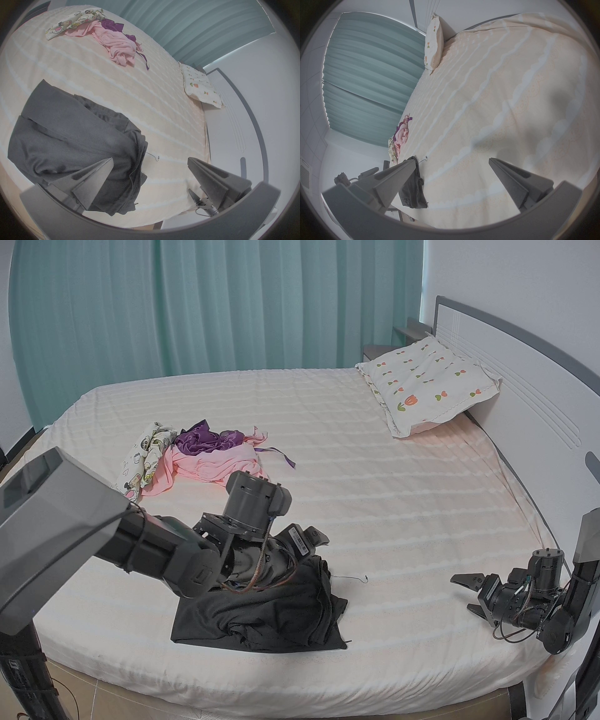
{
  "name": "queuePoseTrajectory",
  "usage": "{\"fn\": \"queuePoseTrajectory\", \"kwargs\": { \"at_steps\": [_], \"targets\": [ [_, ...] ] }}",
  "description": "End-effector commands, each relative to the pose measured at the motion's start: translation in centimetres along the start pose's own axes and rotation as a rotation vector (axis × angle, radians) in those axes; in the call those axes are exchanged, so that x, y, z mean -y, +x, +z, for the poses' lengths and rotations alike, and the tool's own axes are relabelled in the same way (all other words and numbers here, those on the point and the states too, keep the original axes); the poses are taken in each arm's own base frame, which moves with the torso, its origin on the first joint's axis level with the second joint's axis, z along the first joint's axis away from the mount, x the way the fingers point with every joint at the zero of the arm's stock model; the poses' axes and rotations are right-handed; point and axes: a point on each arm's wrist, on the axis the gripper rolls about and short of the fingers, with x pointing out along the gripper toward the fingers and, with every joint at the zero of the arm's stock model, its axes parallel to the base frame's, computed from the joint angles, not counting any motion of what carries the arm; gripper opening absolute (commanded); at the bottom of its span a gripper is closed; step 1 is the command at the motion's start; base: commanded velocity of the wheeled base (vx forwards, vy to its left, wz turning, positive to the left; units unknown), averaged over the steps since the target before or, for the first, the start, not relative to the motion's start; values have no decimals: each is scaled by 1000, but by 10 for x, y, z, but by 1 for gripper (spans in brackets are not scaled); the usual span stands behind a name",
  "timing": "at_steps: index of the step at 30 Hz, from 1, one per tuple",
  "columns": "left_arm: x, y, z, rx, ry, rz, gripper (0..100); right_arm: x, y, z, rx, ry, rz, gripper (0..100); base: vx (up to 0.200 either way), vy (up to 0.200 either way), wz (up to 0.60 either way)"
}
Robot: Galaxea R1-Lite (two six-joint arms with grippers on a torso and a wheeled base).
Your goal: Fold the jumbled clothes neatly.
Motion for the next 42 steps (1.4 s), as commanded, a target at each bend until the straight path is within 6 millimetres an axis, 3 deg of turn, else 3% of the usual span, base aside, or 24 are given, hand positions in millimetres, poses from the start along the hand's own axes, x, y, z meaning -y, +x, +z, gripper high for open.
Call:
{"fn": "queuePoseTrajectory", "kwargs": {
  "at_steps": [1,6,12,19,26,42],
  "targets": [
    [-14,-27,25,51,-54,3,100,1,0,-1,-4,1,-3,100,0,0,0],
    [-56,-48,37,31,-133,67,100,1,0,-2,-7,0,-5,100,0,0,0],
    [-90,-72,45,-4,-225,80,100,0,0,-2,-8,-1,-4,100,-100,0,0],
    [-126,-77,46,0,-307,170,100,-1,0,-6,-23,-8,-4,100,0,0,0],
    [-143,-78,49,41,-397,102,100,-3,2,-9,-39,-16,1,100,0,0,0],
    [-161,-87,58,41,-451,92,100,-22,5,-29,-49,-96,73,100,0,200,0]
  ]
}}
